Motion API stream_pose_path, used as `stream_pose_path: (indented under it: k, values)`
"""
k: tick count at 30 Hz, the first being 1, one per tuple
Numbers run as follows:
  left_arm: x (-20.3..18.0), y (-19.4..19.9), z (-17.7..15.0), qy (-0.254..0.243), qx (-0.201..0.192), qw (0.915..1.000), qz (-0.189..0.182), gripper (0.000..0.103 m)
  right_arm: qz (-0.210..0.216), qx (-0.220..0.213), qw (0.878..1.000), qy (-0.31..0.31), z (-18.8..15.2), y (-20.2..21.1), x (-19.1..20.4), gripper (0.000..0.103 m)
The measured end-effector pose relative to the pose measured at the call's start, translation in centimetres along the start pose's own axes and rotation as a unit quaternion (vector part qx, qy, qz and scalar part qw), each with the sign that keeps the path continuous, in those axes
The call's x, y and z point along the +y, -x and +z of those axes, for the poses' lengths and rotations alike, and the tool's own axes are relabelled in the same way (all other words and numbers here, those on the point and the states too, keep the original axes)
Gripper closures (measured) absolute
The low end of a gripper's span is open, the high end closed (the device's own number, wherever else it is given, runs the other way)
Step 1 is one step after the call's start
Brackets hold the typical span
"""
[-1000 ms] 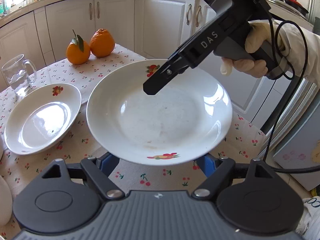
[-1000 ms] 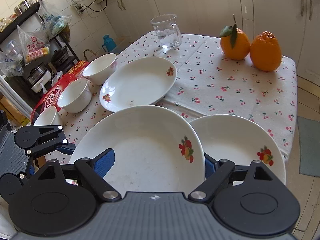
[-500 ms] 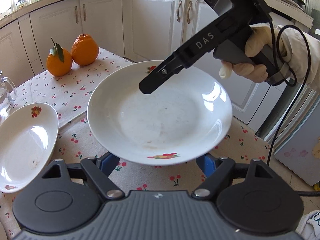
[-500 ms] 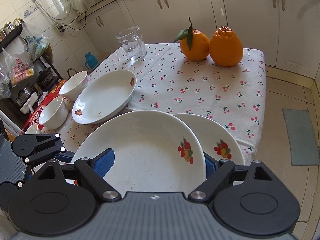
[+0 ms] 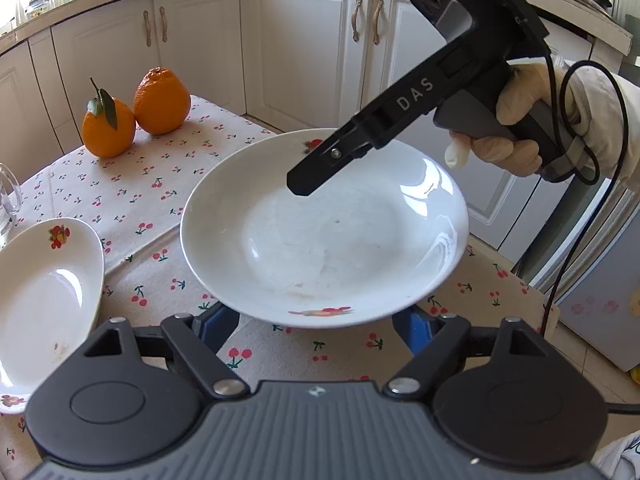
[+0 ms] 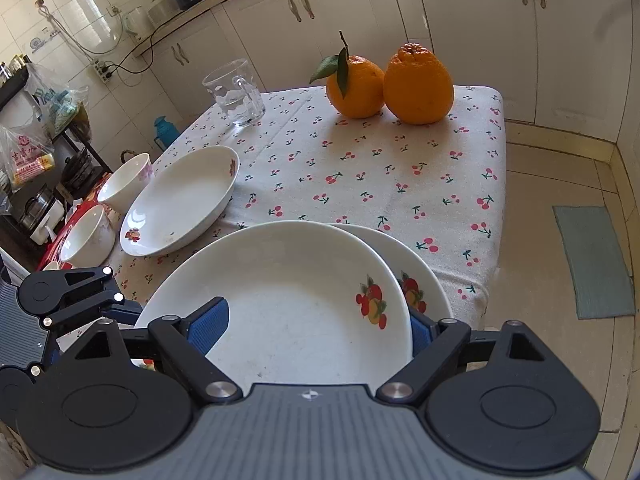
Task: Organize plates and bowls
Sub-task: 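Lift the large plate with the right tool and carry it toward the stained plate, then lower the large plate onto the stained plate with the right tool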
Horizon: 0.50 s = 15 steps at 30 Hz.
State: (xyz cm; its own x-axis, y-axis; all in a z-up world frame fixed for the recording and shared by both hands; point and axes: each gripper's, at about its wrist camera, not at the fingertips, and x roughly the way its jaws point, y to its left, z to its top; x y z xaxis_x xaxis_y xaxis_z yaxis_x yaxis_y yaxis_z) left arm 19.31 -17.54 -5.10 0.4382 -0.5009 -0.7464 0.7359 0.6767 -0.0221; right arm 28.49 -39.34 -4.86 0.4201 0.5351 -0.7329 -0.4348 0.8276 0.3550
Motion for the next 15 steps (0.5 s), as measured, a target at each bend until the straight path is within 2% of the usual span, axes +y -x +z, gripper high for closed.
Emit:
stream_pose_path:
  k: [15]
  values:
    - [0.2, -0.5, 0.0, 0.001, -0.001, 1.0000, -0.007, 0.020, -0.021, -0.001, 1.000, -0.023, -1.4, 0.9, -0.7, 0.008]
